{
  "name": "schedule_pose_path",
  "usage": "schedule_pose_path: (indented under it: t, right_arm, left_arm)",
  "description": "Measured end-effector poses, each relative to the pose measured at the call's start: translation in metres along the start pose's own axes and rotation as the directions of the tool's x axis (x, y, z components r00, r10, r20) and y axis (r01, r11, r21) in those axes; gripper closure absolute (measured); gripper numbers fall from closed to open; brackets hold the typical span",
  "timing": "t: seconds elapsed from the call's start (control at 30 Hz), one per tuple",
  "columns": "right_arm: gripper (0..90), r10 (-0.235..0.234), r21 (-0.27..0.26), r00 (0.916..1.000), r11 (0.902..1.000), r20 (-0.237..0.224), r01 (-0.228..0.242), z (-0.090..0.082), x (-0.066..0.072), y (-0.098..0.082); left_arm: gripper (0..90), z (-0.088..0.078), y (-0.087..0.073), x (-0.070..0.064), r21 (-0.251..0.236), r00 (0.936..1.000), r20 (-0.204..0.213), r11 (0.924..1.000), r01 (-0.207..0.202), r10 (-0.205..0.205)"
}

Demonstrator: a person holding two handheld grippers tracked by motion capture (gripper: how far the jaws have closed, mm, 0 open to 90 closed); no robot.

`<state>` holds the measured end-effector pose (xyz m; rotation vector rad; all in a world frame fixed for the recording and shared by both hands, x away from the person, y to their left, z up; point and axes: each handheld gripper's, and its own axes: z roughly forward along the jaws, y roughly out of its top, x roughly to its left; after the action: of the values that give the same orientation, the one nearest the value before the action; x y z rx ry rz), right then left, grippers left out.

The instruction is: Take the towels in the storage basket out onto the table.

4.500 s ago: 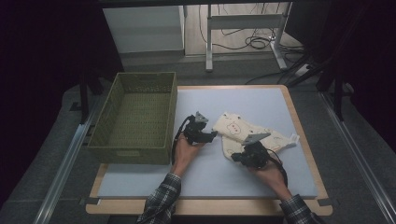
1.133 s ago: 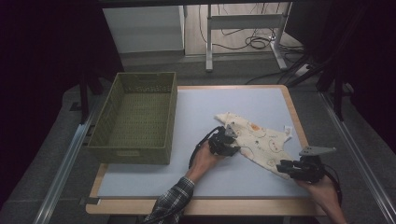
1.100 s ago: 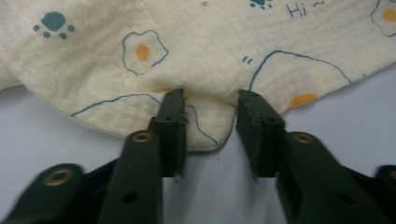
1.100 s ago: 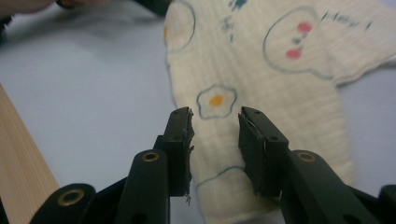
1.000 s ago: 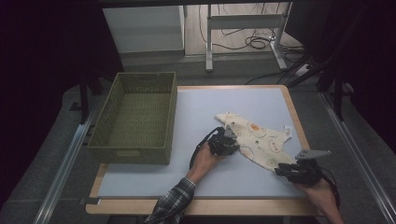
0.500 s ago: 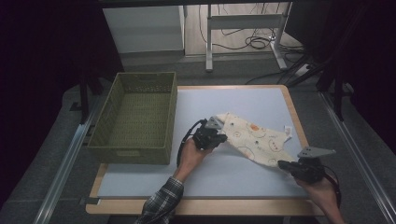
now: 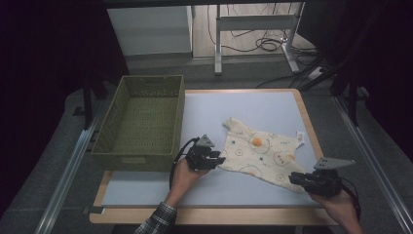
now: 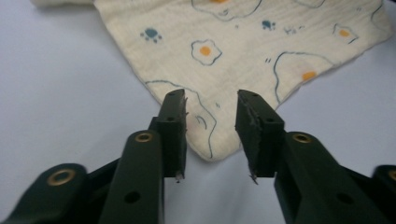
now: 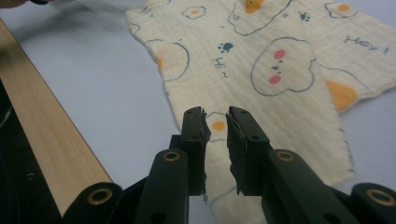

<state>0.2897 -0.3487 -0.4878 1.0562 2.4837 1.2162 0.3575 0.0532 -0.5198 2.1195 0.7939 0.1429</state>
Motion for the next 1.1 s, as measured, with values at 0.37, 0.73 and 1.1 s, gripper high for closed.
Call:
schedule_pose_path:
  t: [0.37, 0.73, 1.1]
  right_arm:
    - [70.9, -0.013, 0.057, 0.999, 0.9983, 0.042, 0.01, 0.006, 0.001, -0.035]
    - [88.7, -0.069, 0.048, 0.9975, 0.9965, 0.016, 0.068, 0.011, 0.026, -0.036]
    - [87.7, -0.077, 0.04, 0.9889, 0.9958, -0.127, 0.083, 0.016, 0.062, -0.038]
  left_arm:
    - [65.8, 0.022, -0.01, -0.009, 0.023, 0.9959, -0.071, 0.9983, -0.054, 0.055]
    - [86.8, -0.02, -0.031, -0.027, 0.038, 0.9978, -0.047, 0.9983, -0.045, 0.047]
    - [83.2, -0.063, -0.075, -0.036, 0.062, 0.9995, -0.015, 0.9977, 0.028, -0.027]
